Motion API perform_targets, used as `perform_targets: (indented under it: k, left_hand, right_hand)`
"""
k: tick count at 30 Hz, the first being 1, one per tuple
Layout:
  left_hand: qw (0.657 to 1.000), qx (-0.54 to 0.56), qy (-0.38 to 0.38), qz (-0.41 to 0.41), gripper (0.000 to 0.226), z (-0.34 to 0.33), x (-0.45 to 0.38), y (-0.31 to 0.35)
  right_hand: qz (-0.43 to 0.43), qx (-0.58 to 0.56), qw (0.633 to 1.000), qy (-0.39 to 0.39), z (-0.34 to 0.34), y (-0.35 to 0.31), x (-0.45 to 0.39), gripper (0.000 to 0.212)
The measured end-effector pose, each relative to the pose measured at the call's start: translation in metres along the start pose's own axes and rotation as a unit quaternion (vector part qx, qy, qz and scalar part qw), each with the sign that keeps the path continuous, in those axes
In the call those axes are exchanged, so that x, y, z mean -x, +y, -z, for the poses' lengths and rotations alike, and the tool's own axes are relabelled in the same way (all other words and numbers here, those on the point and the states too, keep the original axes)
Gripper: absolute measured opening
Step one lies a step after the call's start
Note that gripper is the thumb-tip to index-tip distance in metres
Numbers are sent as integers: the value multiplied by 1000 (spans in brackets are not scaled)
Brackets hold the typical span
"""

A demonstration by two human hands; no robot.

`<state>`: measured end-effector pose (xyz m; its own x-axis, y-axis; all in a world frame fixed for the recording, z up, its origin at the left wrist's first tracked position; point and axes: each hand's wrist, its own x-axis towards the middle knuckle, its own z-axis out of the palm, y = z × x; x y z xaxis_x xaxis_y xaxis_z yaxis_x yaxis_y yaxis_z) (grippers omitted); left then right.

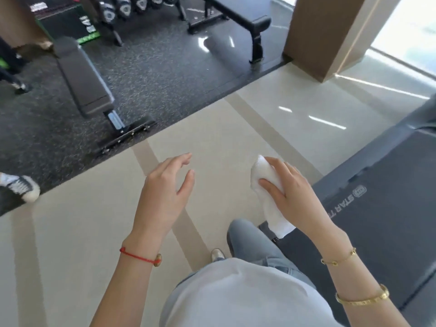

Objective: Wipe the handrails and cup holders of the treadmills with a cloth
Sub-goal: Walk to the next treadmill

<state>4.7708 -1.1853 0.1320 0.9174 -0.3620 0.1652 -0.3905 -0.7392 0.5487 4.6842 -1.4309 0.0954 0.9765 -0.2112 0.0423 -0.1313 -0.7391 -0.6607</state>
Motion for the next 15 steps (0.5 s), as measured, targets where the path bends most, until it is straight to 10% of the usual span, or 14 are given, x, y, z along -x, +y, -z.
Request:
perform_targets:
  k: [15]
  left_hand:
    - [982,42,-87,-164,32,-84,-286,15]
  right_hand:
    - [-125,0,982,144,39,59,-190,39]
